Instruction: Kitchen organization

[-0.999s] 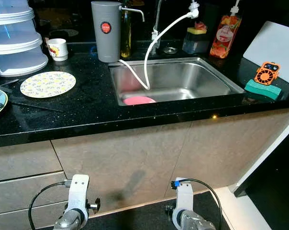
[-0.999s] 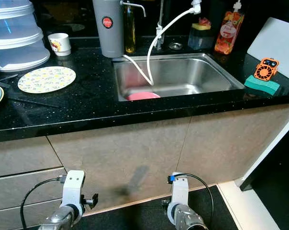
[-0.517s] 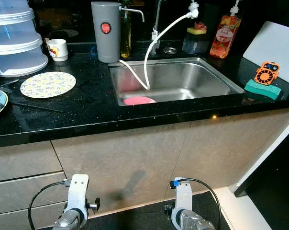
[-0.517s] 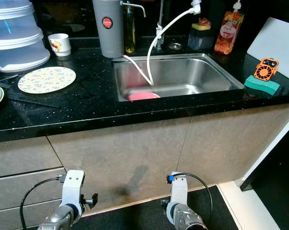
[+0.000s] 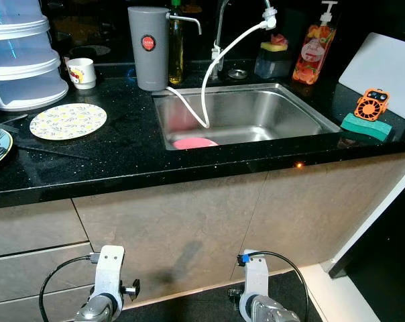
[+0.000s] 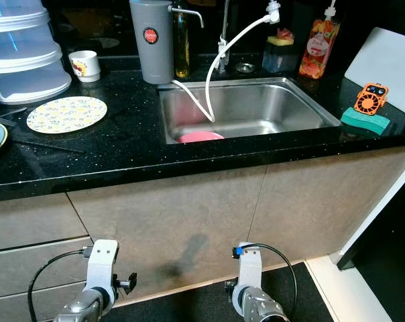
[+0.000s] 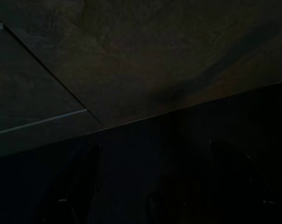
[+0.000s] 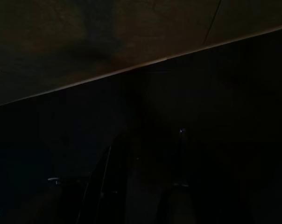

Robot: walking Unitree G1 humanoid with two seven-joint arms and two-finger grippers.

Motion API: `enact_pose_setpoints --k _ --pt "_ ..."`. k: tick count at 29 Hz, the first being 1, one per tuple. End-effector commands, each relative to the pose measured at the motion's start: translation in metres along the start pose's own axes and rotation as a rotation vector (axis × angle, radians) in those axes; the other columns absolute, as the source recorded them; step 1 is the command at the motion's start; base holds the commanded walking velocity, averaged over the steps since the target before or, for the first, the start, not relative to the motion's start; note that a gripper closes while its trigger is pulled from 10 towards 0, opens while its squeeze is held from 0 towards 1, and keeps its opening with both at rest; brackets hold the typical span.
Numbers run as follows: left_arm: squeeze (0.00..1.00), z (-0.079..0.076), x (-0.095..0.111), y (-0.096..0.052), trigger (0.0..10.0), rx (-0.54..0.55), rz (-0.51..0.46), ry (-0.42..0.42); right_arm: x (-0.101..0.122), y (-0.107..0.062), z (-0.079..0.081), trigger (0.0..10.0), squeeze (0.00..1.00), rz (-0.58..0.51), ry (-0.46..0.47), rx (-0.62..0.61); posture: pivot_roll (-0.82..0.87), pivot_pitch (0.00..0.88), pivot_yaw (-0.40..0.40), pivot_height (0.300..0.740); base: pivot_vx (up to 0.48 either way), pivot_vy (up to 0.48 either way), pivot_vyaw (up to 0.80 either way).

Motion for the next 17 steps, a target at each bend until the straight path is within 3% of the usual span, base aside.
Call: enact_pose_setpoints --k 1,17 --pt "0.0 0.0052 -0.0067 -0.0018 10.0 0.009 0.02 0.012 -0.0086 -0.0003 0.0 10.0 0.0 0.025 -0.014 0.0 0.04 0.029 -0.003 0.74 0.0 0.0 0.0" --pt "0.0 0.004 -0.0076 -0.0025 10.0 0.006 0.019 0.006 -0.0115 -0.0006 -0.0008 10.0 0.0 0.034 -0.02 0.003 0.03 0.032 -0.002 0.74 0.0 0.0 0.0"
Point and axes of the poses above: a point about 5 cm out from each wrist's last joint towards the gripper, its own y axis pointing out of the wrist towards the gripper, its own x axis along the axis of the wrist's last joint, z = x × y, the point moved 2 cm from there along y, pointing out of the wrist towards the gripper, and after that the axes turned 4 degrees about y, right-handed, at the moved point
